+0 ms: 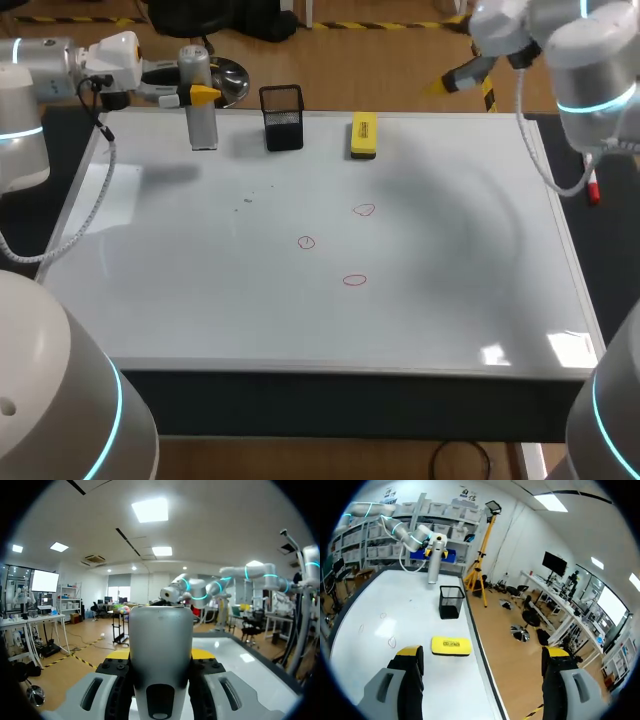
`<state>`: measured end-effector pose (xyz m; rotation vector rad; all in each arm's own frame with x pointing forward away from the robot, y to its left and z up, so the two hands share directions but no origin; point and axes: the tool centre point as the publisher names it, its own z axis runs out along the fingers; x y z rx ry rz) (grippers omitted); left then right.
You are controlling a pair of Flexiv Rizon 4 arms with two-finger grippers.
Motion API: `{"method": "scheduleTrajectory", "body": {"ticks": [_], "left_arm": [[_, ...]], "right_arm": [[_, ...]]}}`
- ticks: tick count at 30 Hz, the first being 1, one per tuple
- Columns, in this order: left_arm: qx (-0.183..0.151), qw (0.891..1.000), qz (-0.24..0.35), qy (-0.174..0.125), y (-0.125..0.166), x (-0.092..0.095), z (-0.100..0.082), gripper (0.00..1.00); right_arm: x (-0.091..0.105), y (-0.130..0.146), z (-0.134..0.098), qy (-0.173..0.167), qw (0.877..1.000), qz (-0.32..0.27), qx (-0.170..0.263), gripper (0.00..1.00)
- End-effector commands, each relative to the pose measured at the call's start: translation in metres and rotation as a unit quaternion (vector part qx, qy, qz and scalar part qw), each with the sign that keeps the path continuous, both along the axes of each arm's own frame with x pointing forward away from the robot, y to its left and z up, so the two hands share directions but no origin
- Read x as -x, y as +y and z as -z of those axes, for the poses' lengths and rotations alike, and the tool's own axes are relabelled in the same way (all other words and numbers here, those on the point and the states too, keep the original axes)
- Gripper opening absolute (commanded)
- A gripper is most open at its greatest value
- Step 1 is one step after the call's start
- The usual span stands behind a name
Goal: Pick up the inspection probe, press it on each red-marked spot on the whiteboard one by one, put down the probe, pick up the eraser, and wipe off all the red marks.
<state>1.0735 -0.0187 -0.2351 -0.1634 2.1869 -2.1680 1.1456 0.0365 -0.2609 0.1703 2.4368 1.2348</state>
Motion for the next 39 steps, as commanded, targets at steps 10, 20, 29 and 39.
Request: {"method": "scheduleTrajectory", "body": {"ticks": [10, 20, 29, 39], "left_arm": [[0.0, 1.0, 0.0, 0.0, 0.0, 0.0, -0.001, 0.0], [0.0, 1.0, 0.0, 0.0, 0.0, 0.0, -0.001, 0.0], [0.0, 1.0, 0.0, 0.0, 0.0, 0.0, -0.001, 0.0], [0.0, 1.0, 0.0, 0.0, 0.0, 0.0, -0.001, 0.0]], "right_arm": [[-0.003, 0.047, 0.028, 0.073, 0.805, -0.48, 0.34, 1.0], [0.004, 0.074, 0.056, 0.038, 0.708, -0.553, 0.438, 1.0], [0.005, 0.085, 0.068, -0.009, 0.615, -0.607, 0.503, 1.0], [0.007, 0.076, 0.087, -0.062, 0.584, -0.613, 0.529, 1.0]]}}
